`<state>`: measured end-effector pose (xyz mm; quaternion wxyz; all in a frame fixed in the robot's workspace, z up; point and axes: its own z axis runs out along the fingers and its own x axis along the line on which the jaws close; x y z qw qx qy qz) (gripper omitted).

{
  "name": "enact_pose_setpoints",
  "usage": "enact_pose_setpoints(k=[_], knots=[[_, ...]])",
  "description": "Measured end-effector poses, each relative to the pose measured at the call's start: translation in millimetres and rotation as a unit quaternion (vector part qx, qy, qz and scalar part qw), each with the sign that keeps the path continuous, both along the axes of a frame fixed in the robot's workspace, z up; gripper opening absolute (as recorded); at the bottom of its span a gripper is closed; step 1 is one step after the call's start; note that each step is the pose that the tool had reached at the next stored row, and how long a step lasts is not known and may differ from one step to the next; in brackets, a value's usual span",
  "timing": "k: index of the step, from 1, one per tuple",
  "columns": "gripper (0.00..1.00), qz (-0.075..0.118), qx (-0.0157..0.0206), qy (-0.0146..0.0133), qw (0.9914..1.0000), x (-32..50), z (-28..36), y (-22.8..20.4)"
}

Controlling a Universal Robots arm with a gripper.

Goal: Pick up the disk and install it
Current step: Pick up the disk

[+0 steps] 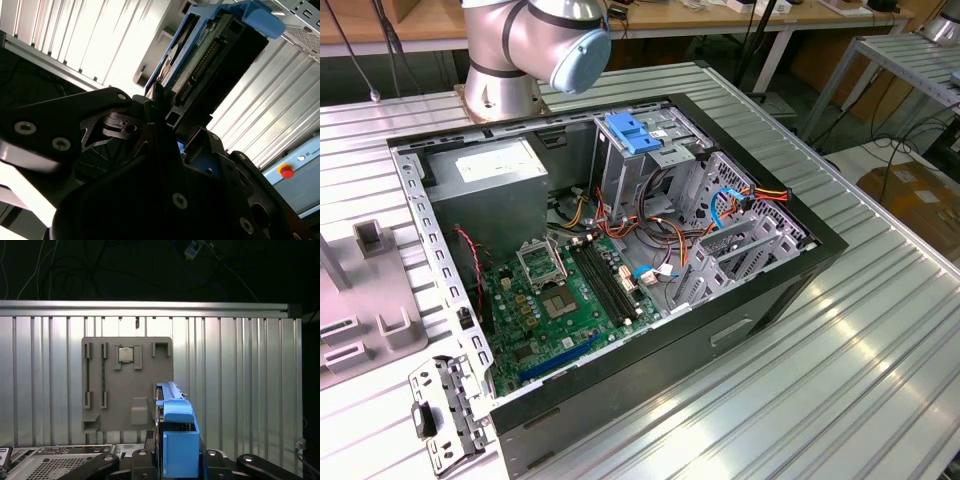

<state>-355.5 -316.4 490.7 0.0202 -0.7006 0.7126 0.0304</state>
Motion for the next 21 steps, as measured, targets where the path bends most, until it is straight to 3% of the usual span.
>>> enact_pose_setpoints(k=[21], knots=[[0.37,0.000,0.0000,0.0000,1.00000,9.1,-0.2,-3.2]])
